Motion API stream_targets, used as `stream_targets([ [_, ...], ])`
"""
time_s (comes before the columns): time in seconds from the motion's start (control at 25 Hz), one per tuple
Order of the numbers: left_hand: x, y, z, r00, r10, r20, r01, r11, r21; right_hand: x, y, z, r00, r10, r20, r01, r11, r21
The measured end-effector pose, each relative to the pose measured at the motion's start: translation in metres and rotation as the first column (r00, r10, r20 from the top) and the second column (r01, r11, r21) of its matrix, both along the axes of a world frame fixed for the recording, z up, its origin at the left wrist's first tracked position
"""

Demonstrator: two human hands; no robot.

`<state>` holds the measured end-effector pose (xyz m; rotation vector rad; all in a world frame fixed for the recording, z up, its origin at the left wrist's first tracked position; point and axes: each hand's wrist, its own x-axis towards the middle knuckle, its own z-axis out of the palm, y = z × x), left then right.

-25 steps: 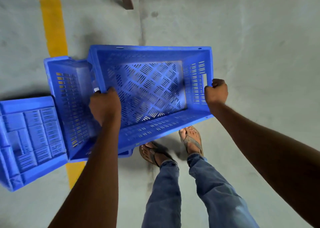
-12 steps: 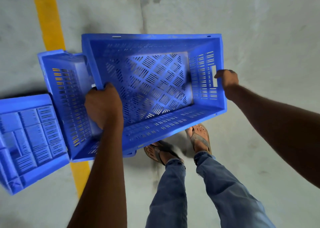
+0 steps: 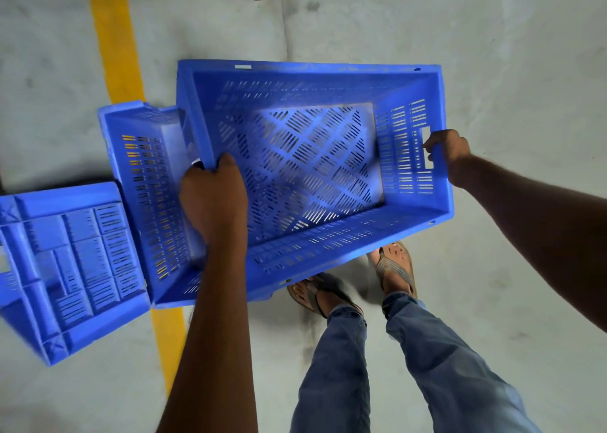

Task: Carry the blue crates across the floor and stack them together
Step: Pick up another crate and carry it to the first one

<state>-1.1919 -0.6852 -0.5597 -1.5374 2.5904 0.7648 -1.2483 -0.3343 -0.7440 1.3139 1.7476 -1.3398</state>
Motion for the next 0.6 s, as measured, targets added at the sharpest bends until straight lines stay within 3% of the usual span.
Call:
stream_targets([
  [0.2,-0.018,0.014,0.087,0.996,-0.038,-0.084,0.046,0.994,0.098,-0.001,0.024,0.063,0.996,-0.007,0.088,0.027,0.973,-0.231],
  [0.36,-0.030,0.018,0.172,0.982,-0.120,-0.147,0.125,0.992,0.030,0.003,0.031,0.134,0.998,-0.040,0.053,0.058,0.909,-0.413],
  [0.44,-0.033,0.003,0.199,0.988,-0.101,-0.114,0.106,0.994,0.037,0.005,0.030,0.173,1.000,0.019,0.019,-0.010,0.914,-0.405],
  [0.6,-0.018,-0.044,0.239,0.997,0.052,-0.064,-0.033,0.963,0.268,0.007,0.027,0.253,0.992,0.114,-0.061,-0.128,0.935,-0.332],
])
